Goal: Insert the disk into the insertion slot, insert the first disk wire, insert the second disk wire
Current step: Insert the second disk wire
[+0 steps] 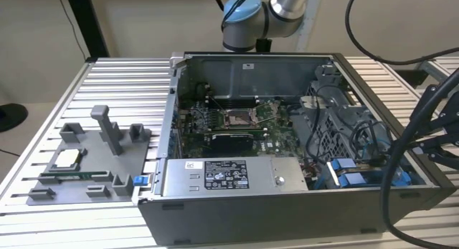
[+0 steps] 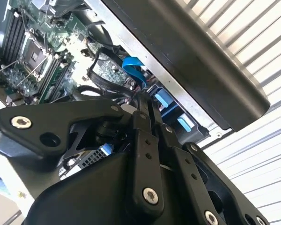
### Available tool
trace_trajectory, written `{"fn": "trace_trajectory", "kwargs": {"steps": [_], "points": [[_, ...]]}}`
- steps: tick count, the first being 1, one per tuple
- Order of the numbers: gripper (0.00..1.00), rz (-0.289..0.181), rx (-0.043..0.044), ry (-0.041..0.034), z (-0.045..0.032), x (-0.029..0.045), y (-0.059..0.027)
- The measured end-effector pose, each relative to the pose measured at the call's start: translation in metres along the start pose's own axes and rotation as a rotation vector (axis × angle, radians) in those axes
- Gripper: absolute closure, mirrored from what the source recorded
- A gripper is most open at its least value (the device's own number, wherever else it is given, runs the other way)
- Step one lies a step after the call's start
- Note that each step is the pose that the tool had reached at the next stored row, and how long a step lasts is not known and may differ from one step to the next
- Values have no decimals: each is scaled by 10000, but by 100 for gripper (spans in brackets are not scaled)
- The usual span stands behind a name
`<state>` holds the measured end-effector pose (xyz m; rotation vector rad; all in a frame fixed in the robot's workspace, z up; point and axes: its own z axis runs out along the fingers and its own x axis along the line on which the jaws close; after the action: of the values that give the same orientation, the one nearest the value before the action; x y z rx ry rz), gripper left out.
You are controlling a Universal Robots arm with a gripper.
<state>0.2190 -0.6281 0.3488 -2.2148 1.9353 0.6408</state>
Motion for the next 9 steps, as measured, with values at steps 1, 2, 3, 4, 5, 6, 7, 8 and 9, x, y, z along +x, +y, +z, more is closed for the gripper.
{"fn": "trace_trajectory", "kwargs": {"steps": [1,2,3,4,5,6,7,8,9], "points": [[100,0,0,-1,-11,-6,3],[100,1,0,-1,-17,-8,5],[100,0,0,-3,-18,-8,6],[100,2,0,-4,-20,-9,7],[100,5,2,0,-27,-13,11],[100,6,2,-1,-33,-16,15],[100,8,2,-1,-42,-21,20],[100,7,2,-1,-53,-26,24],[100,6,2,-2,-63,-30,27]]}}
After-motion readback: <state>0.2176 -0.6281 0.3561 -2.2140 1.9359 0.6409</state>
